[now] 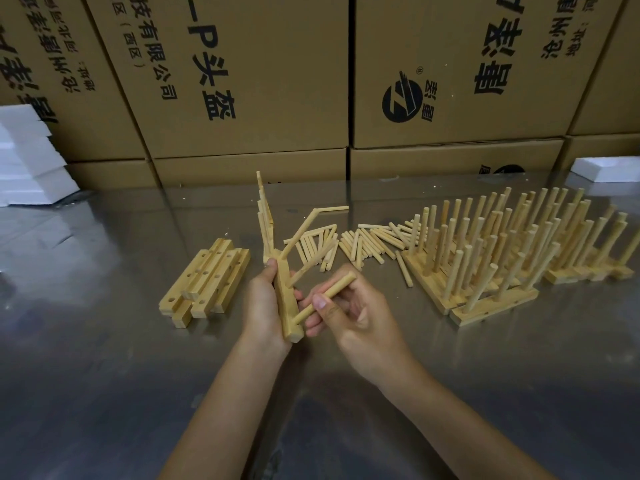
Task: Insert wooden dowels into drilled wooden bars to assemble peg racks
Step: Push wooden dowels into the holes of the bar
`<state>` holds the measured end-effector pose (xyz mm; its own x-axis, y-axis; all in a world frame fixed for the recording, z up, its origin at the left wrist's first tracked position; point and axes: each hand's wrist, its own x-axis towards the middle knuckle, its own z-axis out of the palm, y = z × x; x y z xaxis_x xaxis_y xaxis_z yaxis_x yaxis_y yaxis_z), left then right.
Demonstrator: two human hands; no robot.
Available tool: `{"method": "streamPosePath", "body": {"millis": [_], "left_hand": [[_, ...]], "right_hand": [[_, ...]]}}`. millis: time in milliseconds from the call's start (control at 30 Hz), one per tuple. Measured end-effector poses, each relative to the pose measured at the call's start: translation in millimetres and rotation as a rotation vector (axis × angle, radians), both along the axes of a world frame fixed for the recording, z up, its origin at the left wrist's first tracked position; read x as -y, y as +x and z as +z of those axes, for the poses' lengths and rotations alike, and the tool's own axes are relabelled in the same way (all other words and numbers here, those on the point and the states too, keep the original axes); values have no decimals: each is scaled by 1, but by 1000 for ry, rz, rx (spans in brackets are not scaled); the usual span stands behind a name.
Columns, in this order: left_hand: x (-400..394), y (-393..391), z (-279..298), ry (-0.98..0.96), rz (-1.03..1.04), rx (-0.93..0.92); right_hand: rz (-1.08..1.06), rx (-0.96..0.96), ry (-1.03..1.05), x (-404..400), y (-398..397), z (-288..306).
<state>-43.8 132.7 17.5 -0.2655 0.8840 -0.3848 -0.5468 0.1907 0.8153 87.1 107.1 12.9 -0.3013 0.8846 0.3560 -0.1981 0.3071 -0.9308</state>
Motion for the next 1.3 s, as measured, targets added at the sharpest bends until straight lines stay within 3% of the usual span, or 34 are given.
{"method": "streamPosePath", "body": {"millis": [433,600,700,867,1033,1133,1200,1300], "left_hand": [[0,8,-4,125,54,-138],[4,7,2,94,15,-4],[6,8,4,96,-21,59],[2,5,5,127,100,-18],[-1,-2,6,157,103,63],[-1,-2,6,156,108,63],[-2,-2,6,152,117,66],[-2,-3,6,138,124,60]], "right_hand": [[-39,-141,-100,5,-5,-5],[-6,-144,-3,2,-2,-6],[38,-66,72,-2,2,-2],[24,79,-3,-17,22,8],[164,463,-120,-27,36,6],[192,763,-19,-24,33,3],[124,758,9,-24,36,9],[47,572,-53,-28,48,21]]}}
